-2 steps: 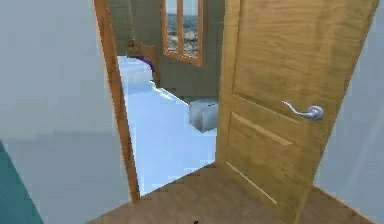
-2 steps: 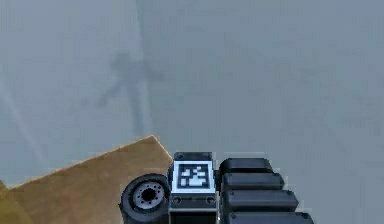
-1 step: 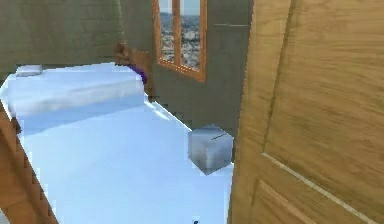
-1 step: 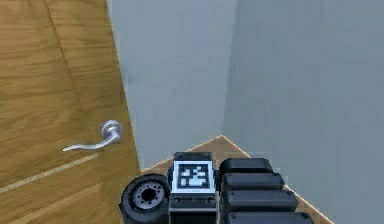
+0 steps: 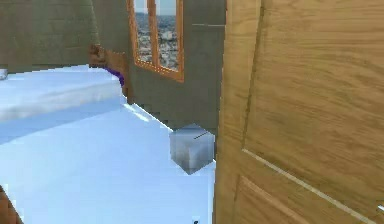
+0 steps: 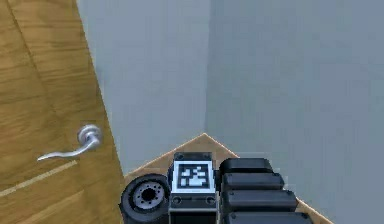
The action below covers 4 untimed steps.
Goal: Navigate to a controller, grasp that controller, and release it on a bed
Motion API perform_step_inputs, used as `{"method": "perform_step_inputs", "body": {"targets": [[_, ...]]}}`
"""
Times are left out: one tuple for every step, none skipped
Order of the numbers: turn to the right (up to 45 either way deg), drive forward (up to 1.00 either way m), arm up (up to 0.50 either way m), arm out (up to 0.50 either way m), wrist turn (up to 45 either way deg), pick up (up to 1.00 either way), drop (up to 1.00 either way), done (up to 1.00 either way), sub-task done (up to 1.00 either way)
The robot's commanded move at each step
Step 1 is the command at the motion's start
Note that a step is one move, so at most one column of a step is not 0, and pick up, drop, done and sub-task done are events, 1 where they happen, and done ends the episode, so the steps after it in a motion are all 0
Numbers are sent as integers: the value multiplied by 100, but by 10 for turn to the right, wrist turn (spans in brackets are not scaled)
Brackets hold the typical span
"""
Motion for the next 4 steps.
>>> {"method": "perform_step_inputs", "body": {"targets": [[0, 45, 0, 0, 0, 0, 0, 0, 0], [-330, 0, 0, 0, 0, 0, 0, 0, 0], [0, 45, 0, 0, 0, 0, 0, 0, 0], [-90, 0, 0, 0, 0, 0, 0, 0, 0]]}}
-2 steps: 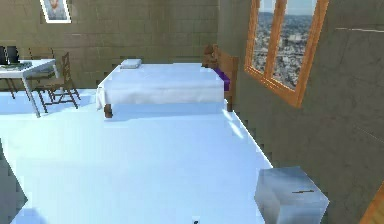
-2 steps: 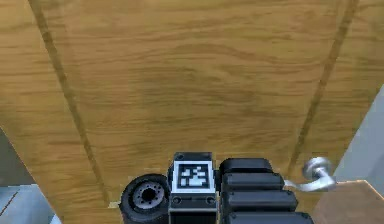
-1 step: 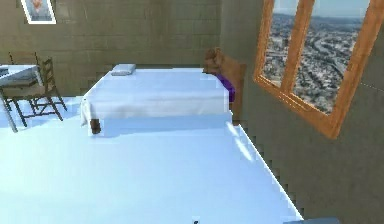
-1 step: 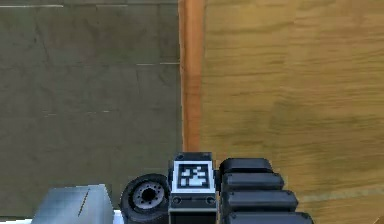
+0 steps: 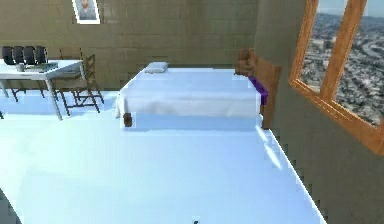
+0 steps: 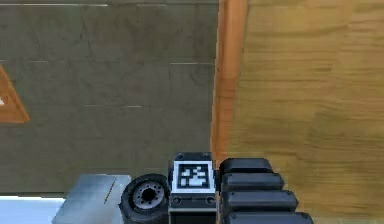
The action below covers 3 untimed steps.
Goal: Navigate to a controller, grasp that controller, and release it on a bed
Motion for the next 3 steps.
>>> {"method": "perform_step_inputs", "body": {"targets": [[0, 100, 0, 0, 0, 0, 0, 0, 0], [0, 100, 0, 0, 0, 0, 0, 0, 0], [-450, 0, 0, 0, 0, 0, 0, 0, 0]]}}
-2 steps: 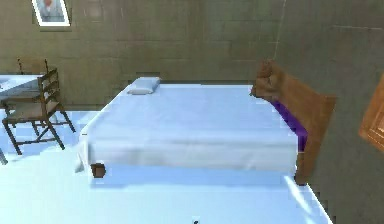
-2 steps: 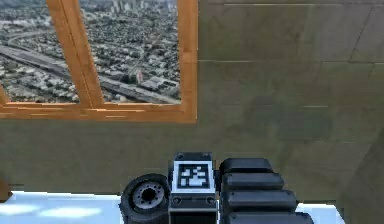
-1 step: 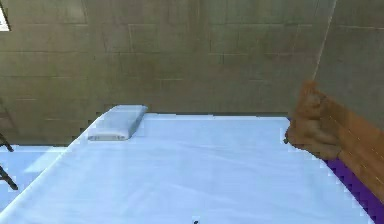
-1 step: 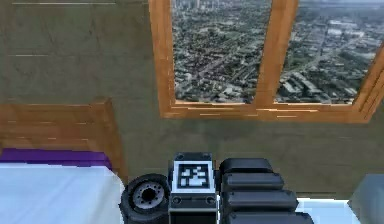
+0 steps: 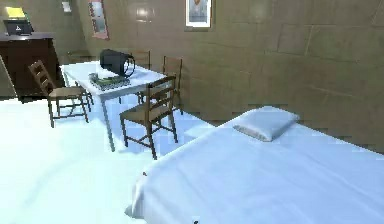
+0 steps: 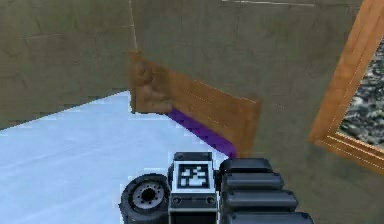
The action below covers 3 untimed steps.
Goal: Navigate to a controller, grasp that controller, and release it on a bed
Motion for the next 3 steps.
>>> {"method": "perform_step_inputs", "body": {"targets": [[-450, 0, 0, 0, 0, 0, 0, 0, 0], [-450, 0, 0, 0, 0, 0, 0, 0, 0], [-360, 0, 0, 0, 0, 0, 0, 0, 0]]}}
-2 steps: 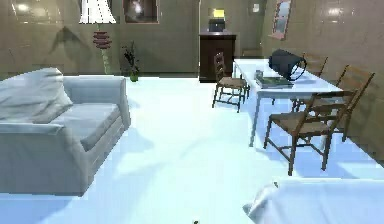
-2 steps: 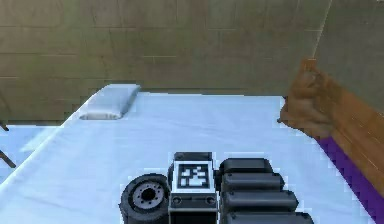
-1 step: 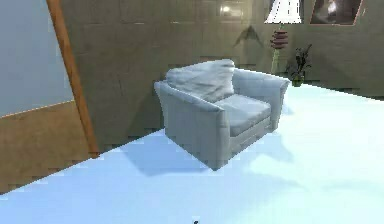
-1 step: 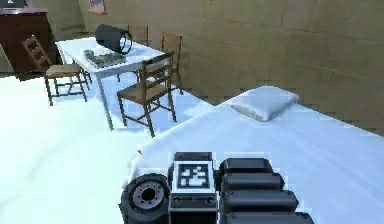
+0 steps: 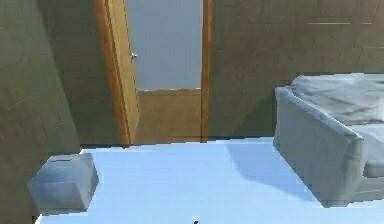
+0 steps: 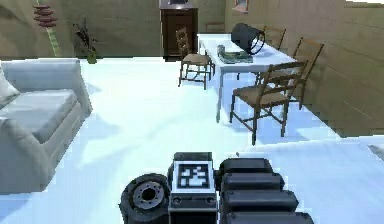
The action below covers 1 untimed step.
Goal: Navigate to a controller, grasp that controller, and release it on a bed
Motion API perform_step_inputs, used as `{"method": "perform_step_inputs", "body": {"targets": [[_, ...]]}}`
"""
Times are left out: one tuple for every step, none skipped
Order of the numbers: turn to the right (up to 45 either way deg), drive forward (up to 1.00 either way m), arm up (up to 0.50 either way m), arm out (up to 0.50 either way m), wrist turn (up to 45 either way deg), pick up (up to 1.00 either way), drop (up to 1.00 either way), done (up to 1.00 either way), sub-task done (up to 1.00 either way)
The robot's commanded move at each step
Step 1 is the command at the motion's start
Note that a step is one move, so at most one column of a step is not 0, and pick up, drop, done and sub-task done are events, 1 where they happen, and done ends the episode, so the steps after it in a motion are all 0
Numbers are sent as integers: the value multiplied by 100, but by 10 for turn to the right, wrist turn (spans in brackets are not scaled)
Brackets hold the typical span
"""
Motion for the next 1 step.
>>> {"method": "perform_step_inputs", "body": {"targets": [[450, 0, 0, 0, 0, 0, 0, 0, 0]]}}
